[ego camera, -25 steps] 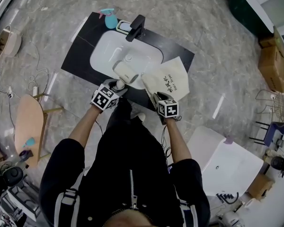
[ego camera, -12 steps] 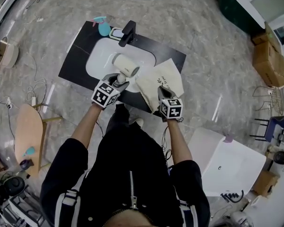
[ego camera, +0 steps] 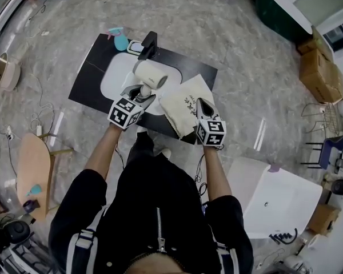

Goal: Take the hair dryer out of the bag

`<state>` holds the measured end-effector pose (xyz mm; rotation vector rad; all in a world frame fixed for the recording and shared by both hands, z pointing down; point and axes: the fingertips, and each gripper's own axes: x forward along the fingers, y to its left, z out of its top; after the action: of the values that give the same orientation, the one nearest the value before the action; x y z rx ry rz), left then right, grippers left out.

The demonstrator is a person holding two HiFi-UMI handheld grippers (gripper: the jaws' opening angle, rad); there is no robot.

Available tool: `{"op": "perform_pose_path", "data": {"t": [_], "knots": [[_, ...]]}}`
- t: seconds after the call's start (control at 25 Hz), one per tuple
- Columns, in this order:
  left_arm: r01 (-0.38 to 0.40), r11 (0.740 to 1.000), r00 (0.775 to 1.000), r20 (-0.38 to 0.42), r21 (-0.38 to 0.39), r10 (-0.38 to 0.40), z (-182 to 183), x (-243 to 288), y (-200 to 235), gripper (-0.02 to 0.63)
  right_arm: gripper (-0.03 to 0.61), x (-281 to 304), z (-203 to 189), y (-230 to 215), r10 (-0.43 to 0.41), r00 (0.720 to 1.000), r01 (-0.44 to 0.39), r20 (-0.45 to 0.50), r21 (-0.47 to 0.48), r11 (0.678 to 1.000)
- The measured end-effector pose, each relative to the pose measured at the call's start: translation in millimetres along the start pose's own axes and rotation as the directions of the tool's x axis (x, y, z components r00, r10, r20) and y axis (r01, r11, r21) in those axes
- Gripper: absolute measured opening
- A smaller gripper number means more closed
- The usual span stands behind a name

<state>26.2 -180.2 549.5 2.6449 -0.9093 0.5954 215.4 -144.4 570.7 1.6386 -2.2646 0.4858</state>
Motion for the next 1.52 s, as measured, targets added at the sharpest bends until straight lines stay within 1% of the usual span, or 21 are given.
{"op": "perform_pose_path", "data": {"t": [0.12,0.24,0.44,0.52,0.8,1.52], "knots": [[-0.010,1.000,0.999,0.039,0.019,0.009,18,-5,0,0.222,0.009,-12,25,1,-0.003,0.998,0.004,0.062,-0.011,1.000],[-0.014,1.000,0.997,0.082,0.019,0.012,38,-10,-1,0.222,0.009,-23,48,3,-0.002,0.993,0.004,0.114,-0.020,1.000],[-0.011,0.999,0.993,0.121,0.050,0.005,58,-15,-10,0.222,0.009,-43,80,7,-0.003,0.983,0.010,0.183,-0.034,0.999],[-0.013,0.998,0.990,0.137,0.056,0.006,65,-18,-11,0.222,0.009,-48,86,5,-0.005,0.979,0.013,0.201,-0.037,0.999],[-0.030,0.998,0.984,0.179,0.047,0.021,76,-30,-13,0.222,0.008,-60,86,-3,-0.027,0.975,0.033,0.220,-0.021,0.999],[-0.020,0.999,0.984,0.179,0.033,0.013,61,-30,-22,0.222,0.008,-63,80,1,-0.031,0.975,0.037,0.221,-0.023,0.999]]}}
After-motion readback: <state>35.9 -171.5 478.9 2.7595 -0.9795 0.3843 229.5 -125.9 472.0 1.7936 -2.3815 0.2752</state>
